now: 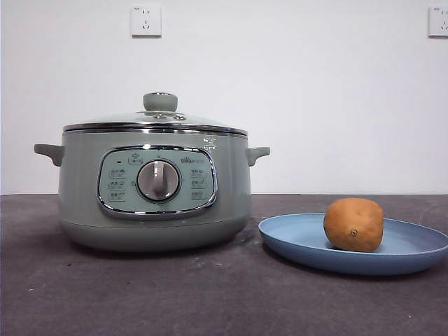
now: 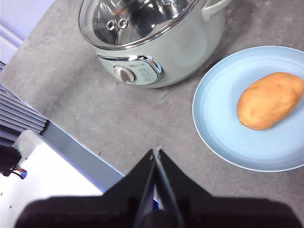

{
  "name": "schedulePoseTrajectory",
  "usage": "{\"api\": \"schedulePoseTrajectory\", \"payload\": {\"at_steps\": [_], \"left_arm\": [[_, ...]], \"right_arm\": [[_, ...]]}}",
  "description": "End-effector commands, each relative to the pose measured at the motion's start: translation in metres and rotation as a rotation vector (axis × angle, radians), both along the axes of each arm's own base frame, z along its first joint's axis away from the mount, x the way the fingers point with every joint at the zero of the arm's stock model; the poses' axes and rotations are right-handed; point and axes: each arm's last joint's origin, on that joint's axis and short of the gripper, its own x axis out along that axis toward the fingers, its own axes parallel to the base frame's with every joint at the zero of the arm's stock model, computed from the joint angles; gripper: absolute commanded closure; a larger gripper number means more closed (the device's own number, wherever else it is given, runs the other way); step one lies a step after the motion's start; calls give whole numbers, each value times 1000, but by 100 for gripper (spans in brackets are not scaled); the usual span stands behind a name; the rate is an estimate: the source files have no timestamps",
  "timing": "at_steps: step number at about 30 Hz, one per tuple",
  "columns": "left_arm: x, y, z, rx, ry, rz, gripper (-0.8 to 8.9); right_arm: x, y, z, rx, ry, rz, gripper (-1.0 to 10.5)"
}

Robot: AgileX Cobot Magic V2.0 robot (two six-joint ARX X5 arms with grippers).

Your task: Take the potato out from the steamer,put the potato on the plate,close the lid

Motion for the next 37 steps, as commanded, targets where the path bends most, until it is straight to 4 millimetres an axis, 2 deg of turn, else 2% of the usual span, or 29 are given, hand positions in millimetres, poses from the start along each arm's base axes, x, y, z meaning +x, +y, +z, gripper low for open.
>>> {"api": "schedulePoseTrajectory", "payload": {"at_steps": [1, 5, 9, 13, 17, 26, 31, 37], "left_arm": [[-18, 18, 21, -38, -225, 60, 817], [-41, 39, 27, -64, -433, 178, 817], [-59, 53, 6, -61, -590, 286, 817], [-69, 60, -36, -41, -671, 401, 817], [-74, 62, -83, -63, -687, 424, 817], [-77, 64, -182, -109, -605, 534, 817], [-78, 65, -219, -110, -558, 585, 817], [-79, 65, -249, -104, -531, 588, 817]], "right_arm": [[0, 0, 0, 4, 1, -6, 946], [0, 0, 0, 4, 2, -6, 946], [0, 0, 0, 4, 1, -6, 946], [0, 0, 0, 4, 1, -6, 946], [0, 0, 0, 4, 1, -6, 946], [0, 0, 0, 4, 1, -6, 946], [0, 0, 0, 4, 1, -6, 946], [0, 0, 0, 4, 1, -6, 946]]}}
